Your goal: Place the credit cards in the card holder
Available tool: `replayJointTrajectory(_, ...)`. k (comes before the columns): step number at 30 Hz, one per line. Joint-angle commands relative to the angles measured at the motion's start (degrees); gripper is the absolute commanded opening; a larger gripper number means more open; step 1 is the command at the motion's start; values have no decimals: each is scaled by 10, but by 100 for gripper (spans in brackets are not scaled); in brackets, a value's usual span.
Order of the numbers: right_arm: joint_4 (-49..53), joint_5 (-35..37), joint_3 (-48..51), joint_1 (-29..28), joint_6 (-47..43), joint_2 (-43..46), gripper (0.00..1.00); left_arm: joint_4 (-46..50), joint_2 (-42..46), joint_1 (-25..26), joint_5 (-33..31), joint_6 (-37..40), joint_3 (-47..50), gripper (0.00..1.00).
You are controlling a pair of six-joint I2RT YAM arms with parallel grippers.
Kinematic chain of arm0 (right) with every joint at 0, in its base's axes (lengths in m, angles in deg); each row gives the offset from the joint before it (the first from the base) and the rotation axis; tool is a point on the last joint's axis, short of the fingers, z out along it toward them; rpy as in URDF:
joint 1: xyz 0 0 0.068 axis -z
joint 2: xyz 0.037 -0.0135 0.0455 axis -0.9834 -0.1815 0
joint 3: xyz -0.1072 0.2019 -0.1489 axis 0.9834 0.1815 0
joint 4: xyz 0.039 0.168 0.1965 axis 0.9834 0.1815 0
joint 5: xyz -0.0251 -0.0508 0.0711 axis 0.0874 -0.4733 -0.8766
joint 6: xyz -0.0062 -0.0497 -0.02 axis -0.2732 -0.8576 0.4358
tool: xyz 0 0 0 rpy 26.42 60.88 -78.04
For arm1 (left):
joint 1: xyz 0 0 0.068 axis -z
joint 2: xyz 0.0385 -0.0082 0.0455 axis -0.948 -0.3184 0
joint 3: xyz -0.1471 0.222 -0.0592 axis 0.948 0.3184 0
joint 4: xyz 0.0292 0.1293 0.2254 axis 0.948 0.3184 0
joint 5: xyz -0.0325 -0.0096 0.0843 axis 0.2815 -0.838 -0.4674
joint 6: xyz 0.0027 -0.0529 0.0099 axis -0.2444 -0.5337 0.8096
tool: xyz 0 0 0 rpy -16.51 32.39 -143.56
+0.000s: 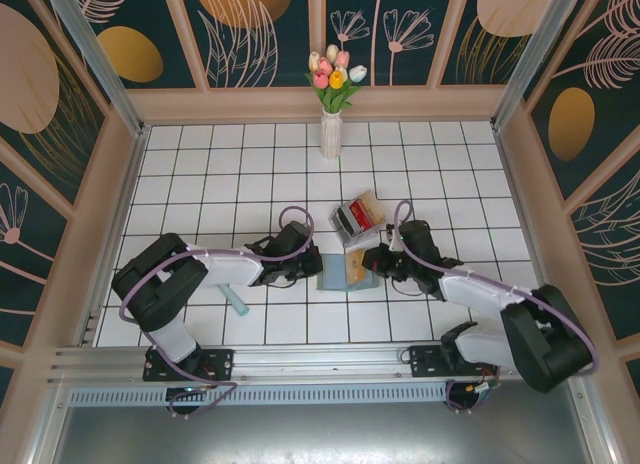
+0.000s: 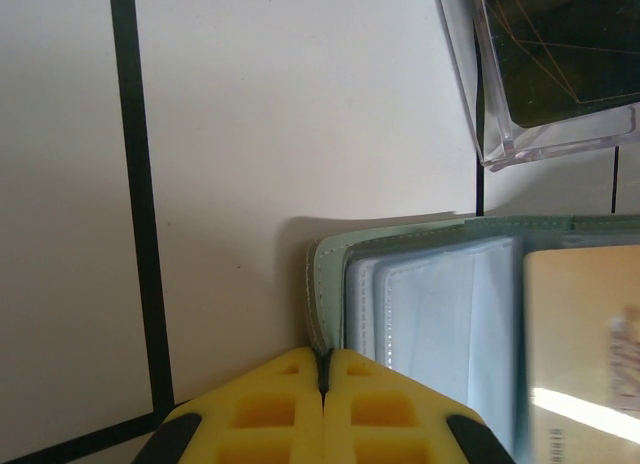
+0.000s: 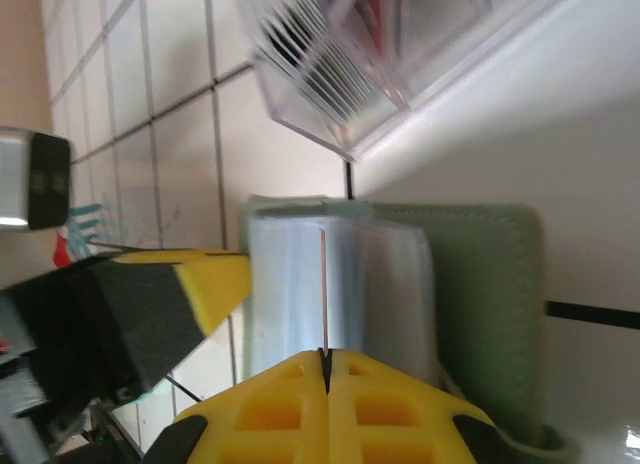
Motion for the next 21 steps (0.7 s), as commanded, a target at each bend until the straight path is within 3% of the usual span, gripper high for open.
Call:
replayJointTrajectory(1,23,1,12,16,-9,11,0,42,-12,4,-12,8,5,0)
replayJointTrajectory(13,-43,-29,12,1,4,-52,0,37,-17,4,-5,8,-1,0)
replayJointTrajectory(21,-68,-4,7,-25,18,-107,0,35,-18,4,-2,6,-1,0)
